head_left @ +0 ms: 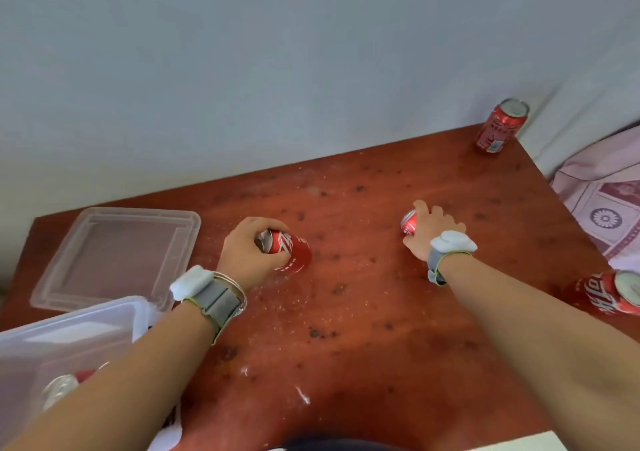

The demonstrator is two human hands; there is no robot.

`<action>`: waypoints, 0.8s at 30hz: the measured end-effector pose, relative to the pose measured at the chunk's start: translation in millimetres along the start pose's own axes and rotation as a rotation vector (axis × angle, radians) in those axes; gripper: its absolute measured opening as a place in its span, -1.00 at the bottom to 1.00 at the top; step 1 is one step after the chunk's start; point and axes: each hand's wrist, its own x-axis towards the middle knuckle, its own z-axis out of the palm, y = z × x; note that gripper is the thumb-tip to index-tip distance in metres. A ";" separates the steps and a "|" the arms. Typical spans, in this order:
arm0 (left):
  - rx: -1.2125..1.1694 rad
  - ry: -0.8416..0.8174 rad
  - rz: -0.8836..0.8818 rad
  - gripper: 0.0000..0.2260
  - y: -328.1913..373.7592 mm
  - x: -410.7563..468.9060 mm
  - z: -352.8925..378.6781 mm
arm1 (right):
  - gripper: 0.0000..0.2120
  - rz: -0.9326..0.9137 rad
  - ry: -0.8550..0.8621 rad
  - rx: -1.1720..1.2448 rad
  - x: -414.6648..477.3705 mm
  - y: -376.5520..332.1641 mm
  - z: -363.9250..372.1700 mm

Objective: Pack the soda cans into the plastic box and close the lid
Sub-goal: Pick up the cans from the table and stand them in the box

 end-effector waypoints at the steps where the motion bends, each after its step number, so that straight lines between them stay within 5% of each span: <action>1: -0.054 0.036 -0.019 -0.66 -6.2 -17.9 -22.6 | -0.33 -0.020 -0.013 0.041 -10.7 -19.5 -0.6; 6: -0.200 0.219 -0.048 -0.62 -28.9 -83.7 -130.3 | -0.35 -0.152 -0.154 0.445 -76.1 -137.7 -11.5; 11: -0.083 0.376 -0.034 -0.57 -76.8 -153.2 -236.9 | -0.50 -0.168 -0.718 1.085 -165.4 -267.2 -42.6; 14: -0.080 0.434 -0.087 -0.61 -115.5 -193.9 -283.2 | -0.79 -0.229 -1.106 1.126 -214.9 -324.7 -57.2; 16: -0.119 0.460 -0.130 -0.62 -143.9 -212.4 -300.9 | -0.59 -0.361 -1.246 1.010 -235.8 -359.1 -50.7; 20: -0.098 0.445 -0.183 -0.53 -190.0 -231.0 -317.2 | 0.00 -0.808 -0.943 0.304 -277.9 -421.5 -25.8; 24: -0.055 0.327 -0.178 -0.56 -211.3 -236.6 -321.6 | -0.06 -1.095 -0.572 -0.122 -308.0 -465.9 -8.7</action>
